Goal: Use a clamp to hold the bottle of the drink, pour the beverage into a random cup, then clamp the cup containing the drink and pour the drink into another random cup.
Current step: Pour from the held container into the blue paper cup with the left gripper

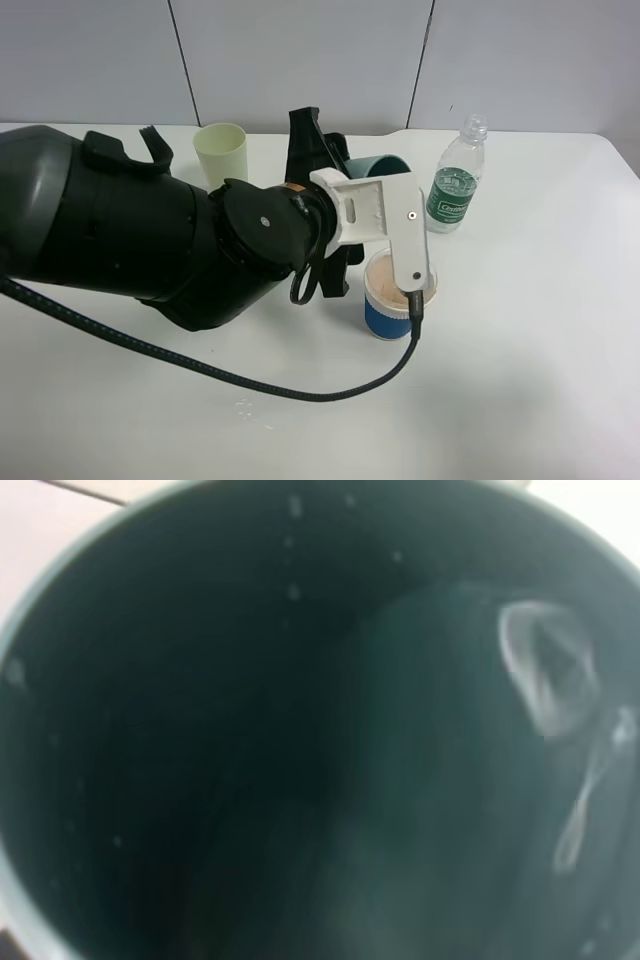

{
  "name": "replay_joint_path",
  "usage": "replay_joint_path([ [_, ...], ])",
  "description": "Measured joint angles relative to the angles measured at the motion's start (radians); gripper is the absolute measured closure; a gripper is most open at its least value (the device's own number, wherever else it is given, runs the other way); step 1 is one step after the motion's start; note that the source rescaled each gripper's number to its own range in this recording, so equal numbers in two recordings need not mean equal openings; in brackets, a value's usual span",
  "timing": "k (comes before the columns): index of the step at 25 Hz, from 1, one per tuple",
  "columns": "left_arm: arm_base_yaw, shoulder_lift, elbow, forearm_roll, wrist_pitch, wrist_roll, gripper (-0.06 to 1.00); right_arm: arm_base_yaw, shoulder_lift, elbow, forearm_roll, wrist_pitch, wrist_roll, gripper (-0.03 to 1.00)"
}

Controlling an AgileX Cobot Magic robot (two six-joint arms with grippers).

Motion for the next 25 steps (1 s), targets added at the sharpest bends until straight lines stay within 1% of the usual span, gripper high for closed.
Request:
replay_joint_path([
  [9, 0.000, 0.000, 0.000, 0.011, -0.027, 0.047, 0.92, 0.000, 0.000, 0.000, 0.000, 0.000, 0.000, -0.03],
  [18, 0.000, 0.000, 0.000, 0.013, -0.028, 0.051, 0.92, 0.000, 0.000, 0.000, 0.000, 0.000, 0.000, -0.03],
  [25, 0.000, 0.000, 0.000, 0.047, -0.052, 0.055, 0.92, 0.000, 0.000, 0.000, 0.000, 0.000, 0.000, -0.03],
])
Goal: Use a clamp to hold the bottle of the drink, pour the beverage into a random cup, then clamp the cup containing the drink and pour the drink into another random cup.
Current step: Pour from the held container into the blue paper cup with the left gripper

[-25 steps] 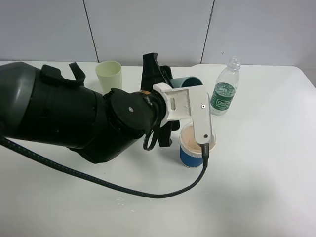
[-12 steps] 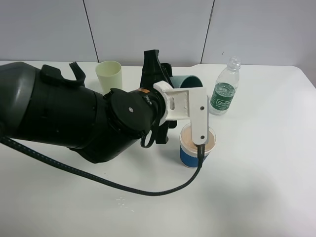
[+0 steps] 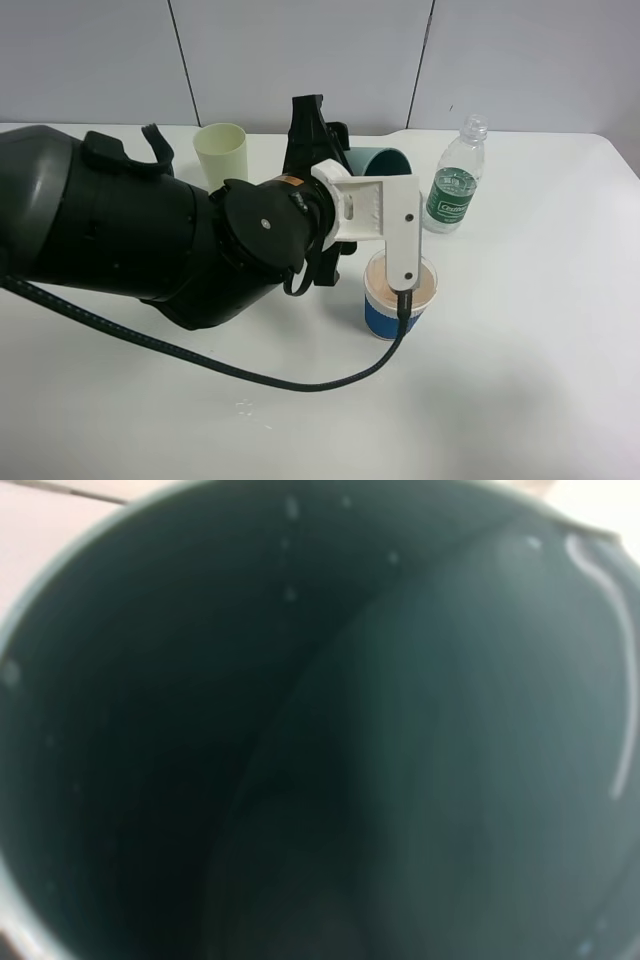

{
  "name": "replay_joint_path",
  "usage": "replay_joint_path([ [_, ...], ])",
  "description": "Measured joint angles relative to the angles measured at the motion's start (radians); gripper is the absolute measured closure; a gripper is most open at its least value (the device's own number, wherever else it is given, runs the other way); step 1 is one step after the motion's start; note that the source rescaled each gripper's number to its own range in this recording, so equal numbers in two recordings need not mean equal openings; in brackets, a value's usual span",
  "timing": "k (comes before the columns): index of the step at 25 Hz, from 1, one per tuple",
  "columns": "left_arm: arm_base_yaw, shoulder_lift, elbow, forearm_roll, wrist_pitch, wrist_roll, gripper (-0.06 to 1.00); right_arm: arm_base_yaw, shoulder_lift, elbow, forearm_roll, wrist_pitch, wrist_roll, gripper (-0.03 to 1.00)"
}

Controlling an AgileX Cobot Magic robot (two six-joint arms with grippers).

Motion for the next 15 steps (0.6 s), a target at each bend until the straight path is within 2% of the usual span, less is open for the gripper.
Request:
replay_joint_path([
  [15, 0.000, 0.000, 0.000, 0.057, -0.018, 0.045, 0.92, 0.000, 0.000, 0.000, 0.000, 0.000, 0.000, -0.03],
])
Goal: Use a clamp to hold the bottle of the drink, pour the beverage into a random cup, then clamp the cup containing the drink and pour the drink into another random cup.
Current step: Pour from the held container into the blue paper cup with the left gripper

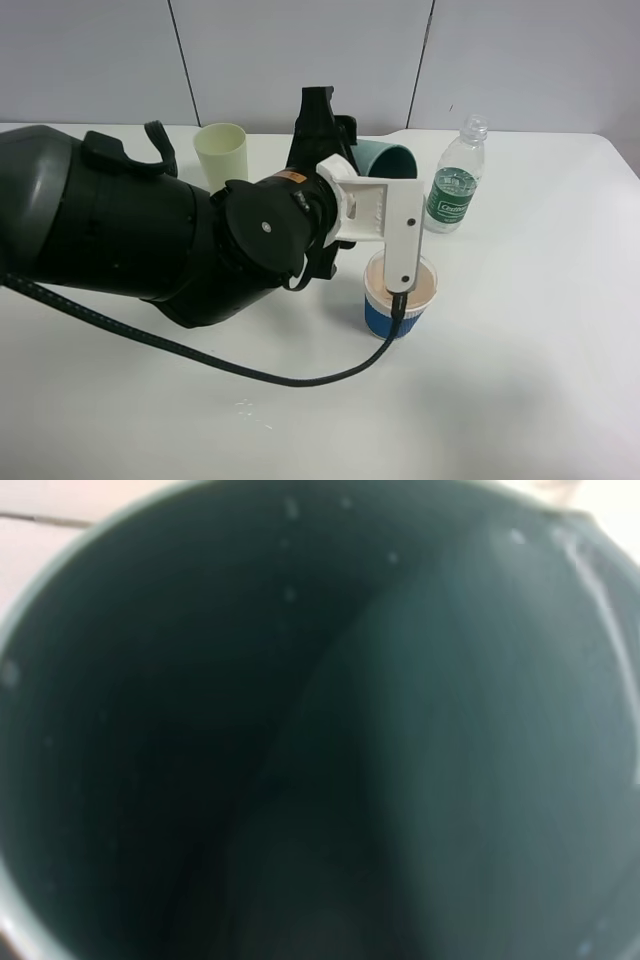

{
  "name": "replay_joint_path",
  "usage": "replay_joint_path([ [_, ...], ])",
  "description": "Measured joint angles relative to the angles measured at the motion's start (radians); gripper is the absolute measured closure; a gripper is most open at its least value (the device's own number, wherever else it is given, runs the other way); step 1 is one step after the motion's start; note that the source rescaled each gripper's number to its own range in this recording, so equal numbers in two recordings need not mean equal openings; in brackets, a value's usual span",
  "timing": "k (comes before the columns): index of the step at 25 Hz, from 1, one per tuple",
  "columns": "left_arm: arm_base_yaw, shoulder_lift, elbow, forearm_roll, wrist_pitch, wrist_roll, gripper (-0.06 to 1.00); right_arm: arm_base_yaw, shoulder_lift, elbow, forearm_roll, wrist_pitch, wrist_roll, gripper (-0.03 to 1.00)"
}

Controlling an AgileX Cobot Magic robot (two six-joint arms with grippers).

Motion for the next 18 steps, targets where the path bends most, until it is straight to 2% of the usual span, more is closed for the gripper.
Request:
replay_joint_path([
  [11, 0.000, 0.000, 0.000, 0.010, -0.002, 0.021, 0.92, 0.000, 0.000, 0.000, 0.000, 0.000, 0.000, -0.03],
  [18, 0.000, 0.000, 0.000, 0.071, -0.006, 0.022, 0.92, 0.000, 0.000, 0.000, 0.000, 0.000, 0.000, -0.03],
])
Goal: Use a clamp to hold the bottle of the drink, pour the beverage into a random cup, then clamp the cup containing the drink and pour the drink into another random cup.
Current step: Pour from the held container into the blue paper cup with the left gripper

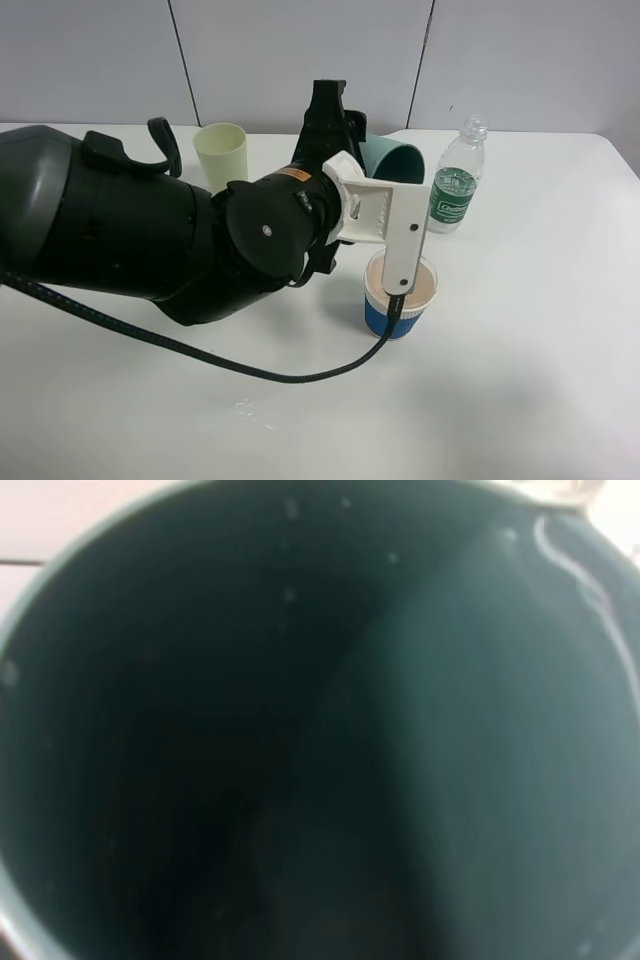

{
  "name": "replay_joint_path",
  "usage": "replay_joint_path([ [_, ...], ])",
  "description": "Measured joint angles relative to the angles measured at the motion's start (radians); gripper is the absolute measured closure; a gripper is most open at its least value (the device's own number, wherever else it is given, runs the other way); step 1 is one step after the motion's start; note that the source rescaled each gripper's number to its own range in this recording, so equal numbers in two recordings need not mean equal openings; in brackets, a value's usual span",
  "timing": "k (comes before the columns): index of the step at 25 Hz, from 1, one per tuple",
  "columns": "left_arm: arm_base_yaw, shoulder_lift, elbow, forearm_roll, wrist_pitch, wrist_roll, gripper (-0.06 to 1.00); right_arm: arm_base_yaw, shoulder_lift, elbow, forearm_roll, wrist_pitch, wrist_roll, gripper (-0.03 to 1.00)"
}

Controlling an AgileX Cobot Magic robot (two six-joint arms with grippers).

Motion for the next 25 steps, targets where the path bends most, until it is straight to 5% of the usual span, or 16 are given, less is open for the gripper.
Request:
replay_joint_path([
  [25, 0.000, 0.000, 0.000, 0.094, -0.046, 0.030, 0.92, 0.000, 0.000, 0.000, 0.000, 0.000, 0.000, -0.03],
])
